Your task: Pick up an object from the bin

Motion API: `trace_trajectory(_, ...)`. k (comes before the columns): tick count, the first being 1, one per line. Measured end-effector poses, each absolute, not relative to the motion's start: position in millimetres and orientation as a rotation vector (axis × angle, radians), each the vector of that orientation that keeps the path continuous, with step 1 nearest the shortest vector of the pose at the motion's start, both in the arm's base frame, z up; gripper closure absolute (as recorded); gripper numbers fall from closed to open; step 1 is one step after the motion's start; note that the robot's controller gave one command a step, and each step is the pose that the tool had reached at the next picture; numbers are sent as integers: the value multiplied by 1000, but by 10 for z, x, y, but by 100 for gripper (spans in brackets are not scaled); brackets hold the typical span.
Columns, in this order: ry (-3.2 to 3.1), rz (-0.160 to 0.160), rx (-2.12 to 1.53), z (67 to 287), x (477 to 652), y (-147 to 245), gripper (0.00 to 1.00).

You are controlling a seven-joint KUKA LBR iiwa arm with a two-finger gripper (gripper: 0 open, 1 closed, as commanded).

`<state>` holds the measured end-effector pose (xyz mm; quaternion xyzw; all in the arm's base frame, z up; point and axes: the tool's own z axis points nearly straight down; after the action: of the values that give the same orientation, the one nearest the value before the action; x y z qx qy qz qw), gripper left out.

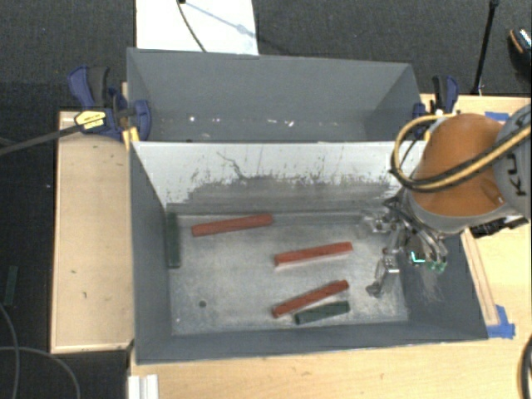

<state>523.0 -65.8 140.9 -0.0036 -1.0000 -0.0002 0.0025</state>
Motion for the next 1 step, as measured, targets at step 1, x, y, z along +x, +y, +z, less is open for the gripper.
trace_trajectory(1, -3141, -8, 120, 667, 5732, 169, 0)
